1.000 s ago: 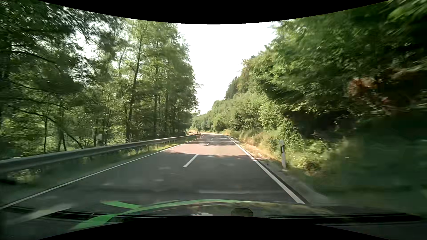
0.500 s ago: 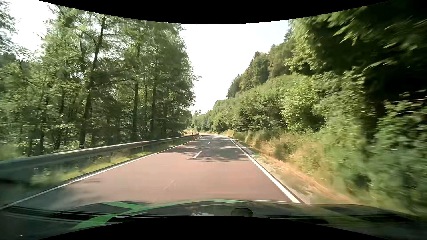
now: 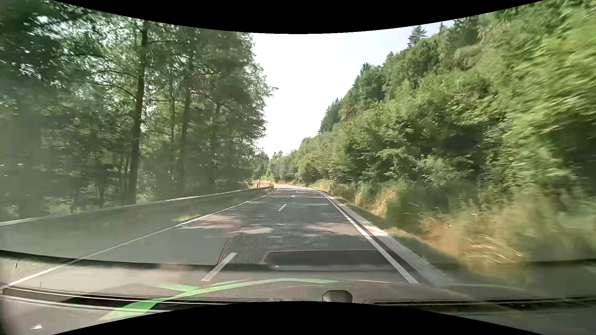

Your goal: Follow the waypoints while adhering to traffic rules and regulations

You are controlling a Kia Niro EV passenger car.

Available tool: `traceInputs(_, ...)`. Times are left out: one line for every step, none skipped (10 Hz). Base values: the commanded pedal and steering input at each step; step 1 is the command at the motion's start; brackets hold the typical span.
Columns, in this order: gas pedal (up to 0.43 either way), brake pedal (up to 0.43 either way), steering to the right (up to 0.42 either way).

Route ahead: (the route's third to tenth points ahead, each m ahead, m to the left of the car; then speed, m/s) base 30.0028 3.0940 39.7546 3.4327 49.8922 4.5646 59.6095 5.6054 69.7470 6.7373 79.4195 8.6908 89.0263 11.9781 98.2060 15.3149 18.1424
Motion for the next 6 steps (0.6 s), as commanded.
traceInputs(0.169, 0.0, -0.004)
traceInputs(0.169, 0.0, -0.005)
traceInputs(0.169, 0.0, -0.004)
traceInputs(0.169, 0.0, -0.005)
traceInputs(0.169, 0.0, -0.004)
traceInputs(0.169, 0.0, -0.005)
